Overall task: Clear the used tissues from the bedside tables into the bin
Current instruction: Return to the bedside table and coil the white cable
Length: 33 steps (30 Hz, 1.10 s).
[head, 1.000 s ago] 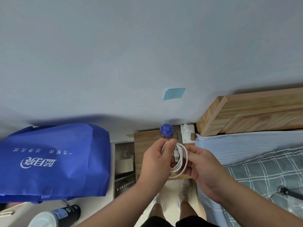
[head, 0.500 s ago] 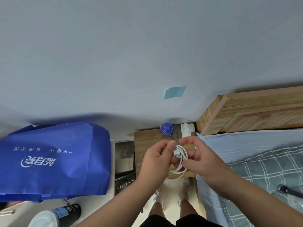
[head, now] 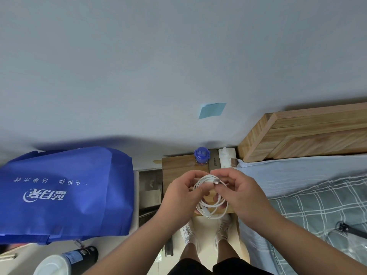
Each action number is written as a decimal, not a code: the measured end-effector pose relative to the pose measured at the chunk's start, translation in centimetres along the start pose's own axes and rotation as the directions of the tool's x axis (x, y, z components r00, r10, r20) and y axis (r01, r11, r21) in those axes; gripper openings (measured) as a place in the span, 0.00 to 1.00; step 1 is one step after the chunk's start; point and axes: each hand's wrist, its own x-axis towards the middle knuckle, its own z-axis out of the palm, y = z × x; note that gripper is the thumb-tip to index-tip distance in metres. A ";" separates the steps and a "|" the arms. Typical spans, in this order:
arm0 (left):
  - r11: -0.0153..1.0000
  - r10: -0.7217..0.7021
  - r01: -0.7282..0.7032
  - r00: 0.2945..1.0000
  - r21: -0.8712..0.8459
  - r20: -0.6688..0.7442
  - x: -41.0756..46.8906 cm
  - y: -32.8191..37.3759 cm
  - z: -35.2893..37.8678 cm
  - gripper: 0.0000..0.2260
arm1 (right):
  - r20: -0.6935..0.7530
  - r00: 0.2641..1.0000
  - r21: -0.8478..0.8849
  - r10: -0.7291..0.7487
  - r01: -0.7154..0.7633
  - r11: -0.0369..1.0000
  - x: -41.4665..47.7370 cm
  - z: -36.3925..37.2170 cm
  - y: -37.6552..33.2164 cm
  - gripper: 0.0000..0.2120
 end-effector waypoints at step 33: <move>0.886 -0.168 0.207 0.977 -0.414 0.128 0.1 -1.4 -0.3 0.12 | 0.178 0.981 0.205 0.077 -0.114 0.972 0.1 -0.1 0.7 0.12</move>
